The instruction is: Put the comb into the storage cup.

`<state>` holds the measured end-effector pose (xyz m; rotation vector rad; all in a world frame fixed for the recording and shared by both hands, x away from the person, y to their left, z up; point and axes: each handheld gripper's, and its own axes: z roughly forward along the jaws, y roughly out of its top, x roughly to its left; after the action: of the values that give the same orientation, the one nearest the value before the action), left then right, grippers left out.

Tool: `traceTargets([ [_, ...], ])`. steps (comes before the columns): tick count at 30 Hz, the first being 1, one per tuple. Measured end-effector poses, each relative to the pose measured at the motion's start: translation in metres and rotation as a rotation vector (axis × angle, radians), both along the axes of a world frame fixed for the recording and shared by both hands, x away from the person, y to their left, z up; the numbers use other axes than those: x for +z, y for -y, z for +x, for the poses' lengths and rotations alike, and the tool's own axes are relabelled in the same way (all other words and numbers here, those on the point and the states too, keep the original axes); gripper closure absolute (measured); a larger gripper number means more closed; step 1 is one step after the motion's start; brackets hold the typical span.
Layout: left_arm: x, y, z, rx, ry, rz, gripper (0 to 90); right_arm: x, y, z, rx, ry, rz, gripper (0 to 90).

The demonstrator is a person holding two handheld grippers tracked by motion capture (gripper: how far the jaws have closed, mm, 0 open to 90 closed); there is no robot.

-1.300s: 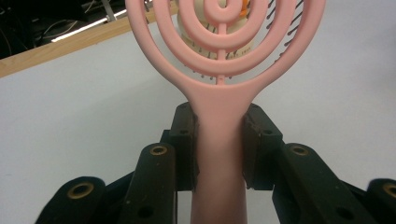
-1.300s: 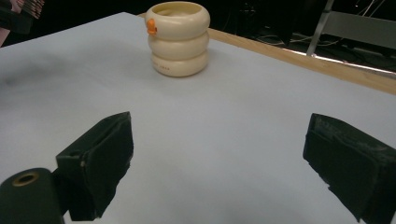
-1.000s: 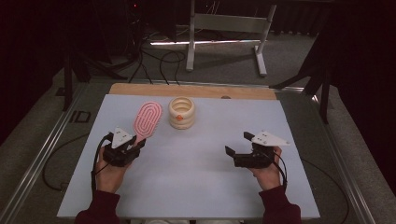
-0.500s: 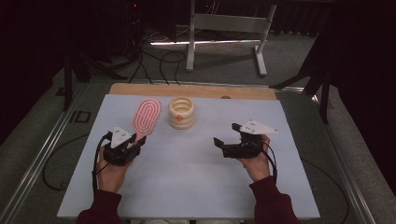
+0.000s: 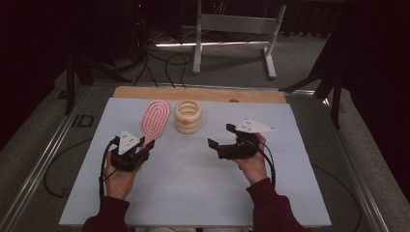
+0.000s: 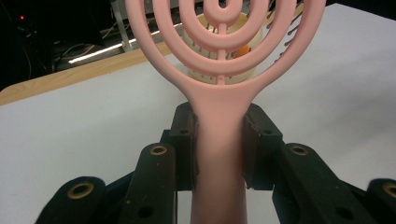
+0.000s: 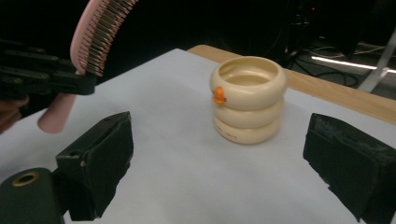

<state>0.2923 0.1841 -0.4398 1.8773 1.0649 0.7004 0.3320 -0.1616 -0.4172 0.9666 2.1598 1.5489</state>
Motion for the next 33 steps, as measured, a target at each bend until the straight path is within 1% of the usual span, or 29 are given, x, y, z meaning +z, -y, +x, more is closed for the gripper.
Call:
traceTargets([
  [7,-0.002,0.009,0.0,-0.018,0.007,0.013,70.0,0.0,-0.008,0.002,0.017,-0.015,0.015,8.6],
  [16,-0.003,0.022,-0.001,-0.049,0.017,0.029,70.0,0.002,-0.021,0.006,0.038,-0.035,0.049,8.6],
  [17,-0.003,0.024,-0.001,-0.053,0.018,0.03,70.0,0.002,-0.023,0.007,0.048,-0.042,0.054,8.6],
  [20,-0.005,0.029,-0.002,-0.07,0.024,0.037,70.0,0.001,-0.026,0.008,0.054,-0.048,0.057,8.6],
  [22,-0.006,0.033,-0.002,-0.08,0.026,0.044,70.0,0.002,-0.03,0.008,0.071,-0.058,0.07,8.6],
  [26,-0.009,0.041,-0.003,-0.094,0.034,0.051,70.0,0.002,-0.035,0.007,0.08,-0.058,0.076,8.6],
  [32,-0.011,0.049,-0.005,-0.11,0.044,0.05,70.0,0.004,-0.044,0.007,0.098,-0.062,0.097,8.6],
  [33,-0.012,0.05,-0.006,-0.11,0.045,0.047,70.0,0.005,-0.047,0.008,0.1,-0.068,0.101,8.6],
])
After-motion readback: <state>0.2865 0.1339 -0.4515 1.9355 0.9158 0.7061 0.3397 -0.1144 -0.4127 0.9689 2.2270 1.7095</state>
